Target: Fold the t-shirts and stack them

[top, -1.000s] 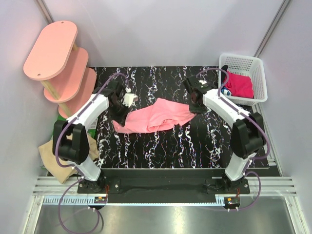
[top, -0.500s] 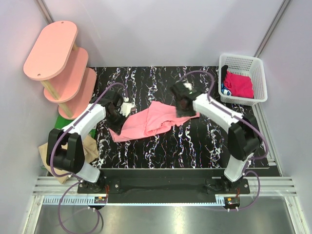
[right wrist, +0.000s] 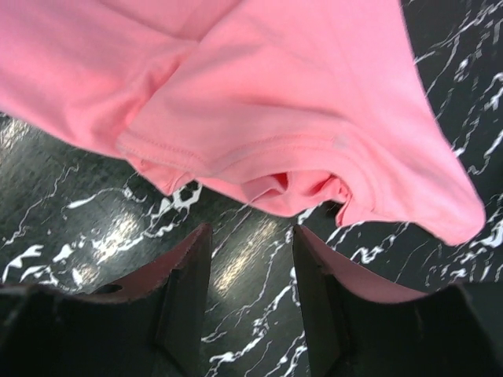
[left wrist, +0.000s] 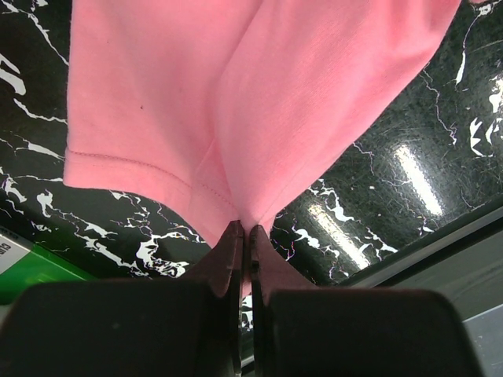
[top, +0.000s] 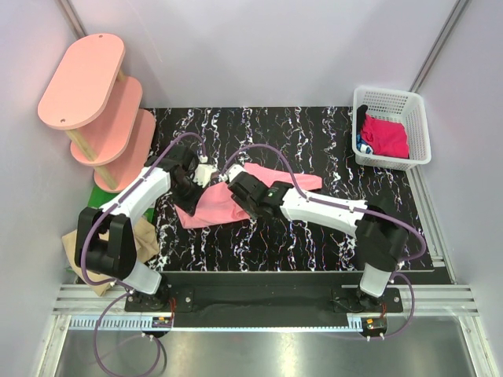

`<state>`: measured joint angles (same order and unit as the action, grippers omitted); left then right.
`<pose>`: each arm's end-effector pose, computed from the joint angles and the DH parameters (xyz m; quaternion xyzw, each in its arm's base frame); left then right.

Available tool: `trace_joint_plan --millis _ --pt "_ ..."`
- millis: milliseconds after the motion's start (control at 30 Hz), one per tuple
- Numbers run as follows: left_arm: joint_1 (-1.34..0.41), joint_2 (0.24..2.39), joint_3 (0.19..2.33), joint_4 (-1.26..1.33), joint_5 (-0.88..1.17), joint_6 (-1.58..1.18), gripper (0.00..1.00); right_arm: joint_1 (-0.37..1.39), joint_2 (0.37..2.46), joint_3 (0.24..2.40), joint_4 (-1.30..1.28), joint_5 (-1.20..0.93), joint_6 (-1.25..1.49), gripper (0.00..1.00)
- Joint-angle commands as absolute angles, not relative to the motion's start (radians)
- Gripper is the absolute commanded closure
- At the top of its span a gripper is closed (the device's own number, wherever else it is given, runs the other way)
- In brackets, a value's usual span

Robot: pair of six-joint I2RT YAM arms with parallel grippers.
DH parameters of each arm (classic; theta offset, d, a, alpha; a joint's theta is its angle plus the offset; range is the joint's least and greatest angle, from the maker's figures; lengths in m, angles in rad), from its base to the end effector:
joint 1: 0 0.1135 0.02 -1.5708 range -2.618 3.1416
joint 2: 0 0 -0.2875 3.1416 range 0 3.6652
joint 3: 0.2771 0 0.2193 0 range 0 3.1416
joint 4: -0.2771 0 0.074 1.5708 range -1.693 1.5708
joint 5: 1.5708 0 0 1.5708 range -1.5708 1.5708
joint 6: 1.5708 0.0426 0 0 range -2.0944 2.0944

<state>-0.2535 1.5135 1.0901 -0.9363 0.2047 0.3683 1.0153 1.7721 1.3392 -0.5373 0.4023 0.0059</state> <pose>0.2347 -0.0698 0.2554 0.3129 0.9385 -0.0954 0.1105 0.2030 0.2955 0.2678 -0.4009 0.8479 -0.0249 0.3461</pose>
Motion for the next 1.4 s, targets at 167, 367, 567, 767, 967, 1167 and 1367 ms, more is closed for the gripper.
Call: trace_joint_plan --millis 167,367,567,767,967,1167,1367 --pt "-0.250 1.471 1.111 -0.916 0.207 0.359 1.00 1.088 1.844 1.390 -0.419 0.497 -0.149 0.48" --pt "-0.250 1.459 1.121 -0.920 0.203 0.367 1.00 1.101 1.904 1.407 -0.419 0.472 -0.137 0.48" --pt "-0.252 1.454 1.115 -0.925 0.213 0.367 1.00 1.100 1.960 1.437 -0.411 0.538 -0.155 0.52" --pt "-0.252 1.448 1.108 -0.925 0.213 0.370 1.00 1.085 2.002 1.463 -0.380 0.548 -0.163 0.73" --pt "-0.250 1.439 1.092 -0.927 0.212 0.373 1.00 1.055 2.003 1.468 -0.367 0.586 -0.183 1.00" --pt "-0.250 1.436 1.095 -0.927 0.207 0.371 1.00 0.980 1.910 1.465 -0.365 0.655 -0.187 1.00" --pt "-0.250 1.417 1.095 -0.927 0.189 0.374 1.00 0.902 1.703 1.460 -0.364 0.744 -0.195 1.00"
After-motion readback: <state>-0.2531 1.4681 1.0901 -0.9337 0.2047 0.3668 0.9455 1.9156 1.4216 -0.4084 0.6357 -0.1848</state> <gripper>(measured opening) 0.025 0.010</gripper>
